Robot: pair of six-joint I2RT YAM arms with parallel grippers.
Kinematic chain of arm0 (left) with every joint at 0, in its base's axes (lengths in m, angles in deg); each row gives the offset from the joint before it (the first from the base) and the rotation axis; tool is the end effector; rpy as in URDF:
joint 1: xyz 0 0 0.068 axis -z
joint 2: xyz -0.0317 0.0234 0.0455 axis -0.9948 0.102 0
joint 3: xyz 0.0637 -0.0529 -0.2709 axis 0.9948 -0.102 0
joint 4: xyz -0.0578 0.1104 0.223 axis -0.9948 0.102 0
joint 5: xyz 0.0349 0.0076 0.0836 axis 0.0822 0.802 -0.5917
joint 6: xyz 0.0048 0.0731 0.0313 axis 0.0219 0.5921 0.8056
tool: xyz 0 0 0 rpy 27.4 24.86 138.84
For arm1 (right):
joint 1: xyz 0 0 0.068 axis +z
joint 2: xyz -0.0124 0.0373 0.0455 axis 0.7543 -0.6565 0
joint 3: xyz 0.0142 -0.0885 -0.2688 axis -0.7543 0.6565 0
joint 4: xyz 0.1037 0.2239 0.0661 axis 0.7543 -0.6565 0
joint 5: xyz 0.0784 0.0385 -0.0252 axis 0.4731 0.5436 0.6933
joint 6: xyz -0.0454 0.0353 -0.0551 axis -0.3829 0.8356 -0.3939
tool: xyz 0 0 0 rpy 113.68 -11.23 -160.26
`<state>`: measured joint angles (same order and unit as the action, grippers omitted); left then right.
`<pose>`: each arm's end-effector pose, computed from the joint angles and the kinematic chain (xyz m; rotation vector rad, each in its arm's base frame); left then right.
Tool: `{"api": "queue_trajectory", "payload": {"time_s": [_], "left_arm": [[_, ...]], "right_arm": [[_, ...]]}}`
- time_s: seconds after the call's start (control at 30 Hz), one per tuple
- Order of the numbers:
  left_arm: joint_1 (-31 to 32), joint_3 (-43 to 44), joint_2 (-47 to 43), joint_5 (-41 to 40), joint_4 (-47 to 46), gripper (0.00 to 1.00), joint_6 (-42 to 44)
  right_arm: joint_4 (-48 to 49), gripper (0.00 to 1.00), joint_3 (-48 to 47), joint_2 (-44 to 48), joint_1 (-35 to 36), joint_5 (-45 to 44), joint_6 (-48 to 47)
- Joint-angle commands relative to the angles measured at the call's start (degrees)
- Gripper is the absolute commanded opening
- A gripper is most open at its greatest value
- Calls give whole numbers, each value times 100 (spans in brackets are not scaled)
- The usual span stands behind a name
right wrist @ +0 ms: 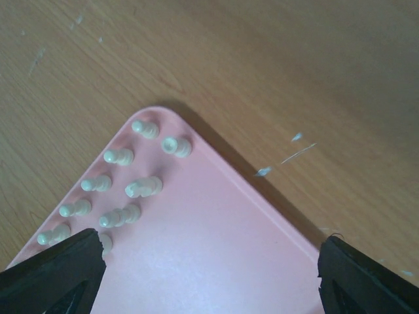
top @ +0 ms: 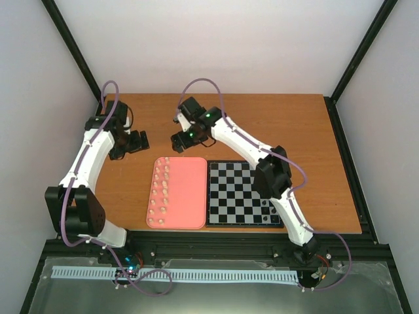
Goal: Set up the chess pieces on the board
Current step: Pick up the chess piece from the storage box.
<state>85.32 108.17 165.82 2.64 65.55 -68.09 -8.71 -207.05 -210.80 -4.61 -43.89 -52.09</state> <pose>0.2923 -0.0065 0.2854 -0.4608 2.7509 -0.1042 0.3620 0.3754 0.2453 -0.8953 2.5339 0.6127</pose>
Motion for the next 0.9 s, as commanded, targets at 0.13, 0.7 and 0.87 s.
{"api": "queue_trajectory", "payload": {"time_s": [0.13, 0.7, 0.87], "left_arm": [[-356, -634, -419, 120, -150, 100, -351], [-573, -1153, -343, 468, -527, 100, -592], [-576, -1334, -433, 418, -616, 100, -682]], "right_arm": [[-218, 73, -615, -576, 301, 106, -38], [320, 52, -1145, -1366, 542, 381, -209], [382, 49, -1189, -1498, 636, 153, -167]]}}
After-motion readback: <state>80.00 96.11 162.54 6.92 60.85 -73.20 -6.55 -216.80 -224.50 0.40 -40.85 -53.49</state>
